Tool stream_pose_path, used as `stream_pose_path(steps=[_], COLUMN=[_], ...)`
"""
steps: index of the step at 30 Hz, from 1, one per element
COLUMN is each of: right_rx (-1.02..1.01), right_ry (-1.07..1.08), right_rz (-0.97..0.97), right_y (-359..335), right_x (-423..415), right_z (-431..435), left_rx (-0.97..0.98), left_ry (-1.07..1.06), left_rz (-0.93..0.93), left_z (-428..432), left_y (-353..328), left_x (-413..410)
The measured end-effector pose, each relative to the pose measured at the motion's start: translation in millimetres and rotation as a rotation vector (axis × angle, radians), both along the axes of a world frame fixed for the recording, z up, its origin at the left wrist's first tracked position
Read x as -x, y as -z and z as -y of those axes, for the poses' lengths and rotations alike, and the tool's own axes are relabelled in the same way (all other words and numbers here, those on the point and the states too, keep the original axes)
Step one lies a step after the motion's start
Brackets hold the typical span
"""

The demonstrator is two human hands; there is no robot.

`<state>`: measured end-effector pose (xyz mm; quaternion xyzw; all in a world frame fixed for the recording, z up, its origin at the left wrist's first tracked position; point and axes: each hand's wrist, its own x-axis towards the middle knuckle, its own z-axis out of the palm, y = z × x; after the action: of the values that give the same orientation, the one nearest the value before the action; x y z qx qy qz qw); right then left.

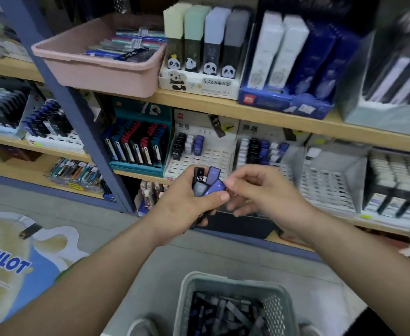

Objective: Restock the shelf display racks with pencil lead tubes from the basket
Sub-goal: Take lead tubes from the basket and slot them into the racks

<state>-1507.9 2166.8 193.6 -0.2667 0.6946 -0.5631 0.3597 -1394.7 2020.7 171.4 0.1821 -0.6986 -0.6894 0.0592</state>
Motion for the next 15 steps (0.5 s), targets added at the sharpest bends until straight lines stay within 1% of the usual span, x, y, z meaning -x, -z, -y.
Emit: stream_pose_path(steps=[4,8,12,15], right_rx=[-0.051,-0.059,-0.059,-0.071], right_ry=[-0.021,-0.055,-0.049,-0.047], right_rz=[-0.019,-0.062,-0.159,-0.169], right_y=[-5.3,-9.0,-4.8,-0.9], right_x=[9.6,20.3,28.4,33.3], right_z=[-27.1,-43.5,-51.4,-52.3], left_rx=[0.005,0.027,0.062,0.072], left_ry=[0.06,0.066,0.054,0.058], left_rz=[0.015,0.023,0.045,0.045], left_z=[-30.5,-46.5,-55.2,-55.9], left_y=[-1.1,-2.5,-0.5,5.3], left_x=[11.4,21.7,31.4,37.8])
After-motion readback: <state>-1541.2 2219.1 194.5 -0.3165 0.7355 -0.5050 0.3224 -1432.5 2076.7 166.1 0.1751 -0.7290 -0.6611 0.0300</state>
